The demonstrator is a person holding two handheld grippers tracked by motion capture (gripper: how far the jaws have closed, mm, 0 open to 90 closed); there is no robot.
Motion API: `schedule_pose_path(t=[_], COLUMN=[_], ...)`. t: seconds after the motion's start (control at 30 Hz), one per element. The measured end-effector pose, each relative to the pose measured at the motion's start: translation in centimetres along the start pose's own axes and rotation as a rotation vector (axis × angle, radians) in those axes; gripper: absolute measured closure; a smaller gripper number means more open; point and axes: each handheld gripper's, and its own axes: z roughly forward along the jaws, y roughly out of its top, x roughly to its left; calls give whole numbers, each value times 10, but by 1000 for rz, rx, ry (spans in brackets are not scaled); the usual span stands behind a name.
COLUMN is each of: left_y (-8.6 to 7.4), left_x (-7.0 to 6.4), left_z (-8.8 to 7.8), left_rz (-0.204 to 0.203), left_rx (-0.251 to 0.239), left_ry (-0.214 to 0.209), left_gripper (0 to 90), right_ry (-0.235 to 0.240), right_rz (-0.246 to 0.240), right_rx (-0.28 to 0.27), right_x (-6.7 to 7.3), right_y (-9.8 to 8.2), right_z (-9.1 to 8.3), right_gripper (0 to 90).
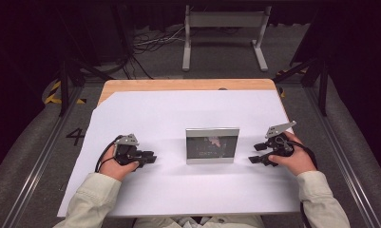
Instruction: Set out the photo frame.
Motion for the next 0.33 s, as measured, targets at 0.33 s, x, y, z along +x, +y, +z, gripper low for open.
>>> schedule_pose_path(t=[0.33], left_y=[0], left_x=[1], left_z=[-1], left_rz=[-3], left_rx=[-8], left_ry=[3], left_gripper=[699], right_ry=[-18], right_rz=[-7], right_rx=[-12], right_x=[2], right_y=[0], right_z=[1], right_gripper=[334])
